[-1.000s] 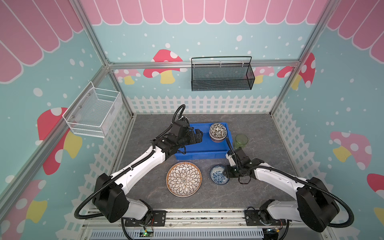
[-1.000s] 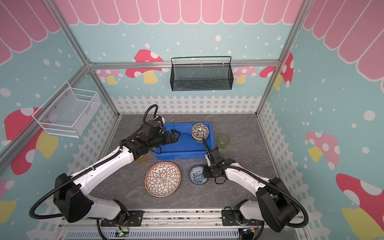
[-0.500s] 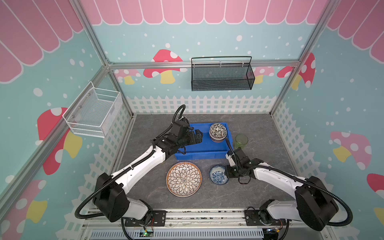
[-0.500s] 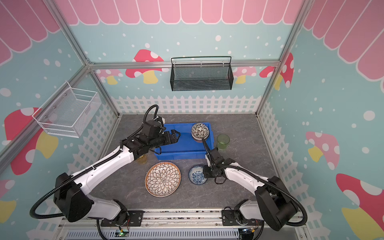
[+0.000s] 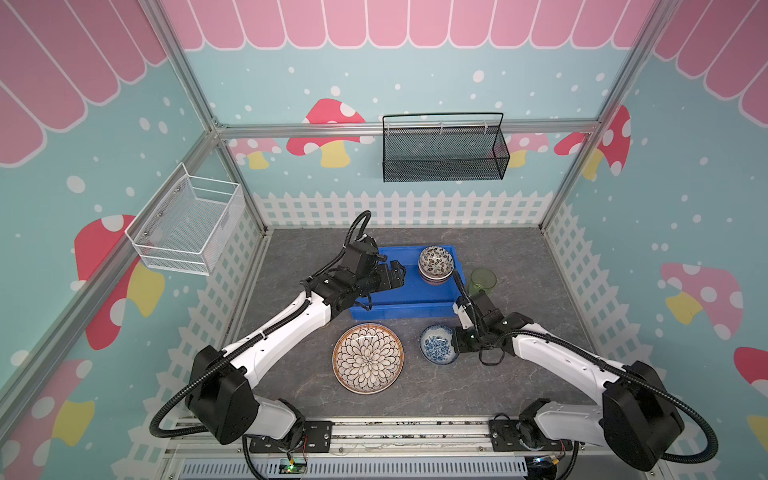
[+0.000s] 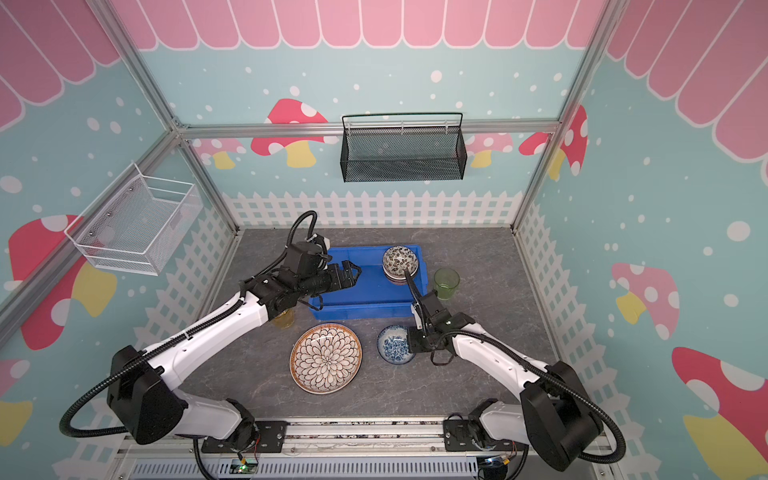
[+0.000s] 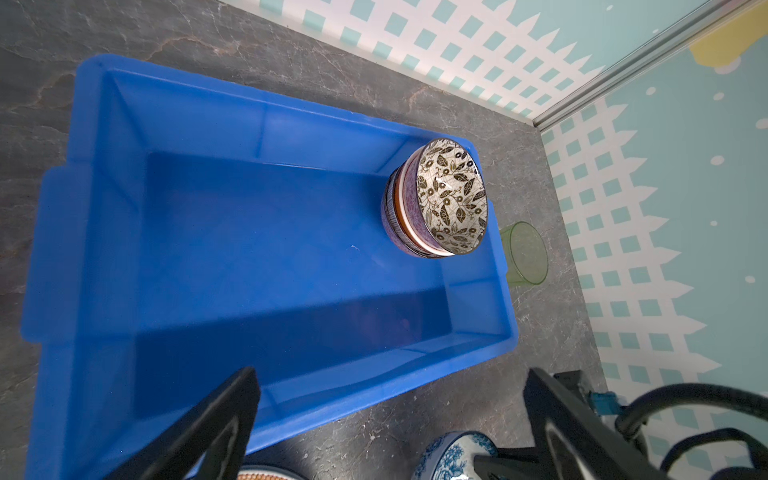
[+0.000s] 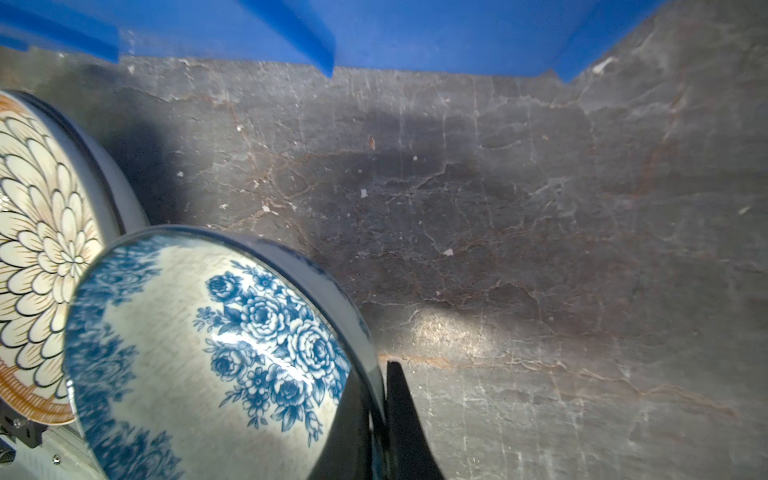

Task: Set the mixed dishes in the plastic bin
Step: 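Grasp the rim of the blue-floral bowl with the right gripper, then lift the blue-floral bowl toward the left gripper while the left gripper approaches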

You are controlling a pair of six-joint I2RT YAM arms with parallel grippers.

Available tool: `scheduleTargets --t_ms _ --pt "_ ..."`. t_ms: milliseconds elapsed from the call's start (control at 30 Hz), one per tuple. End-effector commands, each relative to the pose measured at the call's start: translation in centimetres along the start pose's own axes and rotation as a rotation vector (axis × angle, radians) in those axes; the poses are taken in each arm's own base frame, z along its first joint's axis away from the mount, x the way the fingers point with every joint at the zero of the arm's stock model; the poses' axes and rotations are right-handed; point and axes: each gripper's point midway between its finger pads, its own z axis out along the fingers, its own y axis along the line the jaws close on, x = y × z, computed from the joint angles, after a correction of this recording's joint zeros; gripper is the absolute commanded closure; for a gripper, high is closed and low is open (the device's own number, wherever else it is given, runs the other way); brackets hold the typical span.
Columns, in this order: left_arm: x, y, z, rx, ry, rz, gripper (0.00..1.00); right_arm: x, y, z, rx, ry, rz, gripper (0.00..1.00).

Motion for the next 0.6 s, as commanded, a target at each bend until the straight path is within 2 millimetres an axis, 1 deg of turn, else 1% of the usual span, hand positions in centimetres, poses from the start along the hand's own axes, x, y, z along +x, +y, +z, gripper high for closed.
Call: scheduleTargets --t_ms 0,100,233,333,433,567 --pt "1.0 1.1 -0.7 -0.025 0.029 -0.037 0.0 -2.3 1.3 -2.7 -0.012 -0.069 -0.04 1.0" --pt "1.6 1.5 -1.0 -0.039 0.054 -0.046 0.01 -3.5 1.7 -4.0 0.004 -0.087 -0.065 1.0" --pt "2.4 1.7 -1.3 -0.042 0.078 -0.058 0.01 -4.9 2.1 -4.6 0.024 -0.089 -0.1 1.0" --pt "2.8 1.2 -1.5 -0.026 0.087 -0.059 0.01 -6.2 2.6 -4.8 0.028 -0.103 -0.115 1.0" --pt "3.5 0.3 -1.8 -0.007 0.098 -0.045 0.03 -7.3 3.1 -4.7 0.03 -0.108 -0.134 1.0" --pt "4.8 -0.4 -1.6 -0.003 0.127 -0.024 0.05 -8.7 3.6 -4.5 0.033 -0.11 -0.161 1.0"
